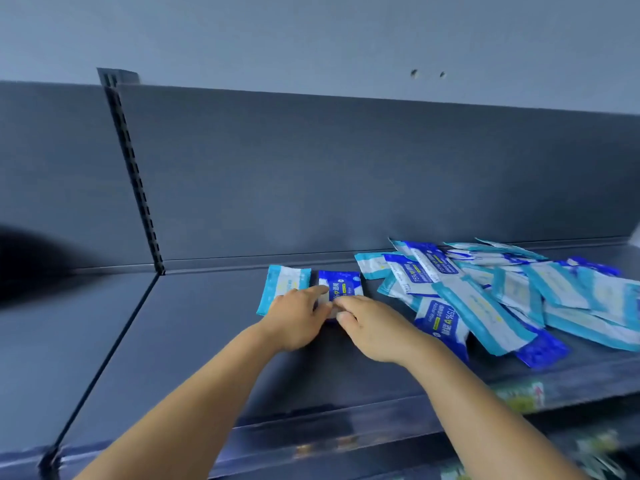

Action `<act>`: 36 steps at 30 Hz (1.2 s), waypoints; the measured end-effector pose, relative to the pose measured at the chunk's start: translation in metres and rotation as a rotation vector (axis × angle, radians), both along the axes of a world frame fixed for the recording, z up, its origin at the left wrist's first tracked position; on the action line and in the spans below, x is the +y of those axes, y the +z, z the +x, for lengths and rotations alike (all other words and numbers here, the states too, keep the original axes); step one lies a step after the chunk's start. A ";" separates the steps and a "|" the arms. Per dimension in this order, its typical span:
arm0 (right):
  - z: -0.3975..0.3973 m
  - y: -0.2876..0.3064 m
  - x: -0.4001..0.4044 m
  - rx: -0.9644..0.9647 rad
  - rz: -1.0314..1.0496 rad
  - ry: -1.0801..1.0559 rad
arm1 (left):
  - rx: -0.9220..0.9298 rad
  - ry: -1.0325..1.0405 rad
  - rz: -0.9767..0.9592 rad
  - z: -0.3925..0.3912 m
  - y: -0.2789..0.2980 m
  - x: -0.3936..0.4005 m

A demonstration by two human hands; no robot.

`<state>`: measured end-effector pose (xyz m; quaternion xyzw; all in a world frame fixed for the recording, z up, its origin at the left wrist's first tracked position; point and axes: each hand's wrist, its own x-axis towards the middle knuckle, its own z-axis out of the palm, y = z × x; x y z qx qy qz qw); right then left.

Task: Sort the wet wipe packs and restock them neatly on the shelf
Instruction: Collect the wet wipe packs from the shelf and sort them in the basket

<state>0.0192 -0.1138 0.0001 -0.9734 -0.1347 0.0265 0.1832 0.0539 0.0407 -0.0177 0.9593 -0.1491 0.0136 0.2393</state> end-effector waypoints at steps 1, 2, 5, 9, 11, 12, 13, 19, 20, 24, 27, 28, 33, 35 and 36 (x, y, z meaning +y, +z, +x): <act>0.000 0.002 -0.008 -0.053 -0.007 -0.030 | -0.053 0.038 0.017 0.004 -0.002 -0.002; 0.001 0.003 -0.017 -0.099 -0.027 -0.072 | -0.092 0.094 0.060 0.008 -0.004 -0.003; 0.002 0.004 -0.052 -0.134 -0.204 -0.327 | -0.027 0.264 0.213 0.016 -0.011 -0.005; 0.000 -0.005 -0.089 0.090 -0.283 -0.659 | -0.010 0.206 0.227 0.018 -0.017 -0.013; -0.001 -0.009 -0.096 0.077 -0.272 -0.609 | -0.038 0.180 0.130 0.018 -0.014 -0.022; -0.002 -0.009 -0.099 0.030 -0.267 -0.569 | -0.028 0.208 0.080 0.018 -0.011 -0.026; -0.003 -0.007 -0.101 -0.027 -0.249 -0.546 | -0.009 0.257 0.053 0.018 -0.010 -0.029; -0.008 -0.007 -0.116 0.020 -0.190 -0.747 | 0.039 0.419 0.169 0.015 -0.003 -0.035; -0.009 -0.008 -0.116 0.020 -0.197 -0.764 | 0.039 0.430 0.113 0.015 0.000 -0.036; -0.012 0.001 -0.121 -0.105 -0.164 -0.813 | 0.087 0.459 -0.218 0.014 0.008 -0.039; -0.015 0.010 -0.123 -0.187 -0.052 -0.773 | 0.036 0.438 -0.405 0.015 0.019 -0.040; -0.016 0.013 -0.121 -0.211 0.025 -0.759 | 0.036 0.422 -0.480 0.016 0.024 -0.042; -0.019 0.014 -0.103 -0.131 0.150 -0.761 | 0.218 0.390 -0.358 0.012 0.023 -0.070; -0.024 0.007 -0.099 -0.042 0.032 -0.768 | 0.201 0.419 -0.089 0.010 0.012 -0.077; -0.027 0.004 -0.098 -0.011 0.005 -0.774 | 0.187 0.420 -0.003 0.009 0.007 -0.077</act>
